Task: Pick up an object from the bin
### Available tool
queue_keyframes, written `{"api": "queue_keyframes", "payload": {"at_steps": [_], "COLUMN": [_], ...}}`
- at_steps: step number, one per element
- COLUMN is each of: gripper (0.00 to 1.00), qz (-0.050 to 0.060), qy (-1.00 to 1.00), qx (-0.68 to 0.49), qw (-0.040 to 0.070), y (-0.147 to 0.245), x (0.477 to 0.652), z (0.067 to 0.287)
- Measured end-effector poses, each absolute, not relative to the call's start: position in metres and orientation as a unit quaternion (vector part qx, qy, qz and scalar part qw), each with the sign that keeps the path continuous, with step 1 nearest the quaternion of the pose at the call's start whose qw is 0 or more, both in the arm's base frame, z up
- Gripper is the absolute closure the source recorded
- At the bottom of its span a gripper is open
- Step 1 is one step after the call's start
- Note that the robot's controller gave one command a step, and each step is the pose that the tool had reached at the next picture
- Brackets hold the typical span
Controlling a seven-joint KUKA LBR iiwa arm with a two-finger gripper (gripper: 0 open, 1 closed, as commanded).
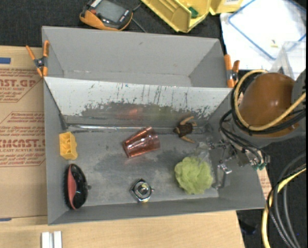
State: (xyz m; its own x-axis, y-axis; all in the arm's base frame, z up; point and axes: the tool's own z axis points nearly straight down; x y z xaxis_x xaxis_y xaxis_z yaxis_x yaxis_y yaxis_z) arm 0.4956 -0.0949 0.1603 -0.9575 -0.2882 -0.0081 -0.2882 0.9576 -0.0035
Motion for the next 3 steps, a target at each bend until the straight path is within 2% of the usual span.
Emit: {"api": "queue_keyframes", "payload": {"at_steps": [1, 2, 3], "gripper": [0.0, 0.0, 1.0], "qz": [0.002, -0.004, 0.0], "qy": [0.933, 0.932, 0.803], "qx": [-0.36, -0.362, -0.596], "qw": [-0.001, 0.01, 0.004], "y": [-0.068, -0.077, -0.083], "x": [0.481, 0.489, 0.482], "z": [0.098, 0.071, 0.07]}}
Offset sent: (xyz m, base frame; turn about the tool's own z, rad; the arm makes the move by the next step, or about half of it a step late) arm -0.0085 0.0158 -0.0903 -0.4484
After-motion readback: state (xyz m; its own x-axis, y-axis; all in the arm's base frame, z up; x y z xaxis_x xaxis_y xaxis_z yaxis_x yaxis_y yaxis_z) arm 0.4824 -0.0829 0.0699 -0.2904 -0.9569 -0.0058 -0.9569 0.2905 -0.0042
